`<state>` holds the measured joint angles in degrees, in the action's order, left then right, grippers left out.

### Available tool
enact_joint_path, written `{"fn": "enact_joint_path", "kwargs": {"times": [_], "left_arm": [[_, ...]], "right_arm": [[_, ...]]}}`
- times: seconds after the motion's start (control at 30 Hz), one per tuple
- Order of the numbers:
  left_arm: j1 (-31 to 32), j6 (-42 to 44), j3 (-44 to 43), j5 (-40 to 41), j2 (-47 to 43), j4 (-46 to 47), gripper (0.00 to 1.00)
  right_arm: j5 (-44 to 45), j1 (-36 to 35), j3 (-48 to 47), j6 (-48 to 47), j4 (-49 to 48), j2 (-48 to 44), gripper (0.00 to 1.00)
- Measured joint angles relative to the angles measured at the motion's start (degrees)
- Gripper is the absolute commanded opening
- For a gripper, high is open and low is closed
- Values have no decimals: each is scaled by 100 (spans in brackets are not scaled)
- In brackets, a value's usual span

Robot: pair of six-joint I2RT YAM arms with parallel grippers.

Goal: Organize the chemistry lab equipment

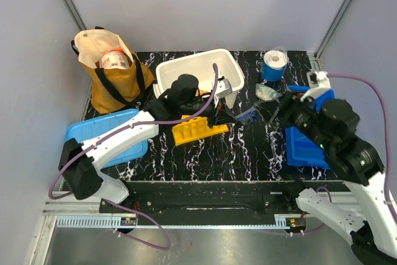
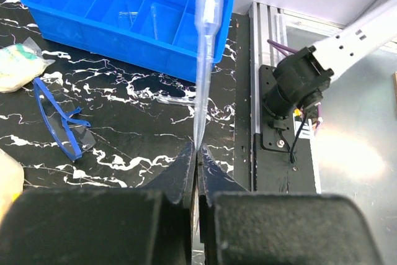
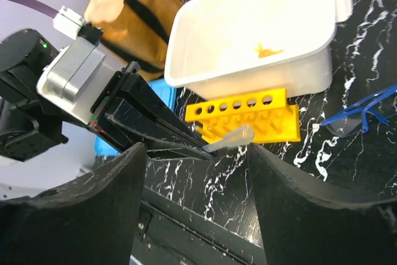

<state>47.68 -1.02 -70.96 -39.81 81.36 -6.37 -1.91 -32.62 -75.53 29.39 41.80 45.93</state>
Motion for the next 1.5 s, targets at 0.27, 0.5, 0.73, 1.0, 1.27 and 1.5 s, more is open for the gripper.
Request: {"fn": "enact_joint_path", "kwargs": {"times": [0.27,0.5,0.73,1.0,1.27,1.5], "left_arm": [[181,-468,-334,199,431,203,0],[404,-723,-398,236,540,407,0],[466,-942,-435,479,713,560,80],[455,-872,-37,1237,251,96,99],[455,-354,514,2507,-1432,-1088,99],[455,125,1071,3062,-2715,-1606,99]], "right_arm": [[673,0,1436,911,-791,-726,72],[828,0,2205,1362,-1429,-437,21],[1158,-9,2538,1749,-2009,-573,0],[2651,90,2188,1620,-1458,-273,0],[3126,1534,1843,1294,-859,17,0],[1725,4111,2243,1209,-887,1019,0]]}}
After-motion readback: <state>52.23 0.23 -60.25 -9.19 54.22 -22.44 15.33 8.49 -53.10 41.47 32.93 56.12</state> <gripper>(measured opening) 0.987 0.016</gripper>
